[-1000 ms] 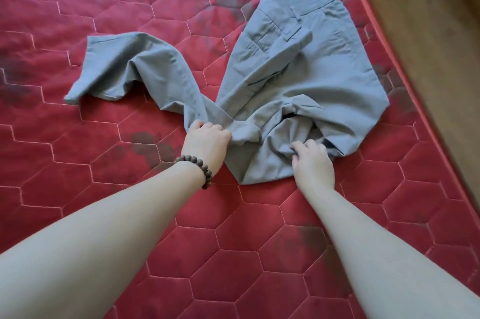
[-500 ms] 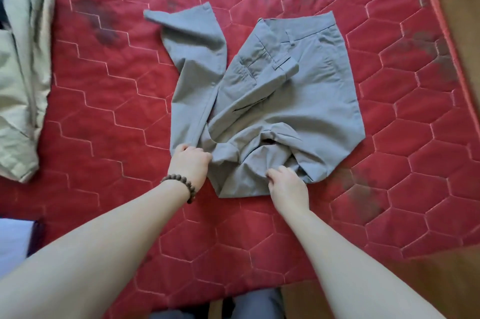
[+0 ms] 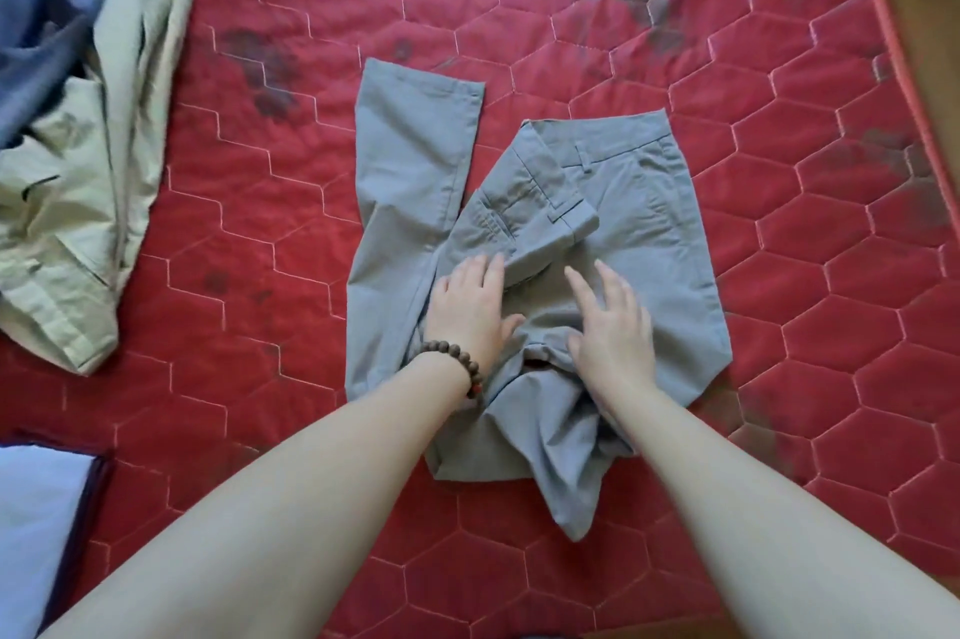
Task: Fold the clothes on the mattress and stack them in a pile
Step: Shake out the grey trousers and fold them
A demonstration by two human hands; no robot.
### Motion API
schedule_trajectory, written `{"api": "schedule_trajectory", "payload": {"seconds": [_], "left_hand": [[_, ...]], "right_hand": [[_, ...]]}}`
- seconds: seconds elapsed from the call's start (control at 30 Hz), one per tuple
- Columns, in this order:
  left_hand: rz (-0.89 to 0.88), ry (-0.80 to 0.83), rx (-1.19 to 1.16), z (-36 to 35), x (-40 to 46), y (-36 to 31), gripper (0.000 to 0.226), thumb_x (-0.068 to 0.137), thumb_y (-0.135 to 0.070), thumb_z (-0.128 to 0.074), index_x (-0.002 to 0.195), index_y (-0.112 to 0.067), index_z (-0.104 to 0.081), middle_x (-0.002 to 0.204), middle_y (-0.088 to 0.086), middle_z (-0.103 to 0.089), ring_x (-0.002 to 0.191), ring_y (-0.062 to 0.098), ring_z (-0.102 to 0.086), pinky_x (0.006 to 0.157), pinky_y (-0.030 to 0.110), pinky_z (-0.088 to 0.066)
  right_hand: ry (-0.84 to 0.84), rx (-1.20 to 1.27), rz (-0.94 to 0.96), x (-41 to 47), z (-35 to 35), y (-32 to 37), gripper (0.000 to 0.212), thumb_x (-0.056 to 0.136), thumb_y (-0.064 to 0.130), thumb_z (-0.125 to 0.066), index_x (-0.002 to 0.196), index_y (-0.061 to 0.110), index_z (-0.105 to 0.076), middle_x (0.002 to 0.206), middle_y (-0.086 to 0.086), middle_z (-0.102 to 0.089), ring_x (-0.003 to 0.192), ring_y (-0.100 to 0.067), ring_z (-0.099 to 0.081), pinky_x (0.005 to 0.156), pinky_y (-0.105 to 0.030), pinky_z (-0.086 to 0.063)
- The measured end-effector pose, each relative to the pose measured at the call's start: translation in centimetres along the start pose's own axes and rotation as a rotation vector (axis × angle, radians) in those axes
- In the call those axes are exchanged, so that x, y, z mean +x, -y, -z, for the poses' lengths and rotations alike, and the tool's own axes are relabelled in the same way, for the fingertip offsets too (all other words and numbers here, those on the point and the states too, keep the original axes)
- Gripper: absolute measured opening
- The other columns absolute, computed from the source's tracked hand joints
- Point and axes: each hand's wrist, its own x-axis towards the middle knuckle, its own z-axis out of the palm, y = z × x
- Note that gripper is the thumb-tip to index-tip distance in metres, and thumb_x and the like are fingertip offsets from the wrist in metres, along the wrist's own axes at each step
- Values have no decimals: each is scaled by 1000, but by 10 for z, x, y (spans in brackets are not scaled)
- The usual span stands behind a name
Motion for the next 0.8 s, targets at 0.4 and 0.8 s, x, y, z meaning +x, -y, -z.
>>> {"api": "schedule_trajectory", "payload": {"seconds": [0.4,0.8], "left_hand": [[-82,-94,-192,-25,98,-32,49,91,-32,-58,136,-17,-44,136,2,-53,125,23,-48,101,36,-38],[-116,-268,-647,184,-1,-19,8,86,-6,-60,79,-8,-57,69,4,-59,66,18,-52,63,33,-40]], "right_hand": [[-133,134,251,132,8,-20,12,83,3,-62,93,7,-68,128,-10,-61,139,-23,-37,118,-40,-11],[-95,547,445,57,198,87,3,85,9,-67,86,12,-65,77,-1,-66,74,-19,-59,70,-34,-48]]}}
